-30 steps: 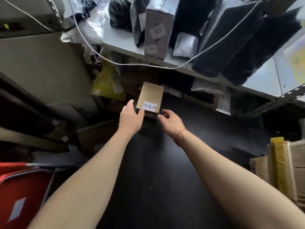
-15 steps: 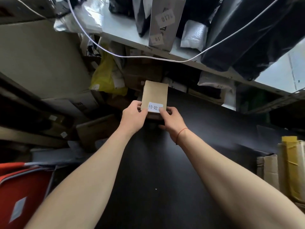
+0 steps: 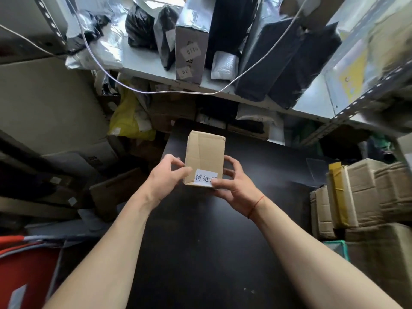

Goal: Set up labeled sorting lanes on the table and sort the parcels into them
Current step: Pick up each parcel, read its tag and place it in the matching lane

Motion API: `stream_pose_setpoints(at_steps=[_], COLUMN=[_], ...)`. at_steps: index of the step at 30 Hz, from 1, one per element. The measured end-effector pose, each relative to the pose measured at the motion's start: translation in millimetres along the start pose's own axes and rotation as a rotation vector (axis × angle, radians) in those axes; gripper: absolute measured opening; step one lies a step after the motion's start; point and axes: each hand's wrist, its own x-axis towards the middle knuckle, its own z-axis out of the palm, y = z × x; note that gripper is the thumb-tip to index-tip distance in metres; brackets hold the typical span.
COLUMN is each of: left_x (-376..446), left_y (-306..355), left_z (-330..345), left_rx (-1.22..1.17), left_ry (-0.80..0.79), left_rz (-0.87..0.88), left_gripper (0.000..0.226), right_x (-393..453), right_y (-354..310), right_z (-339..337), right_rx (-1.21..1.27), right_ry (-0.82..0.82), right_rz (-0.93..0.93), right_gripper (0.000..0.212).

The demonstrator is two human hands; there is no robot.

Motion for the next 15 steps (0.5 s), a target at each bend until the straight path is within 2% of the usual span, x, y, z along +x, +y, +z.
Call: stream_pose_setpoints(at_steps=[6,10,13,15], left_x=[-58,-104,-138,-167], left_y=[17,25,30,37], left_z=[24,55,81,101], left_rx=[-0.043,-0.039,-0.029,-0.003], left_ry=[-0.114,-0.152,-0.175,-0.168], left_rz=[0.045,0.058,0.052,0.069], left_gripper=[0.053,0.049,0.084,0.090], right_x=[-84,-140,-179,-204], right_y=[-1,6,16,23], right_z=[-25,-46,-59,-69], right_rx=[-0.049,-0.096,-0.153,-0.193], right_ry=[-0.027,-0.020,-0.006,0.006], right_rz=[-0.040,-0.082,-0.120,-0.152], right_gripper=[0.082,0.078,0.078,0.080])
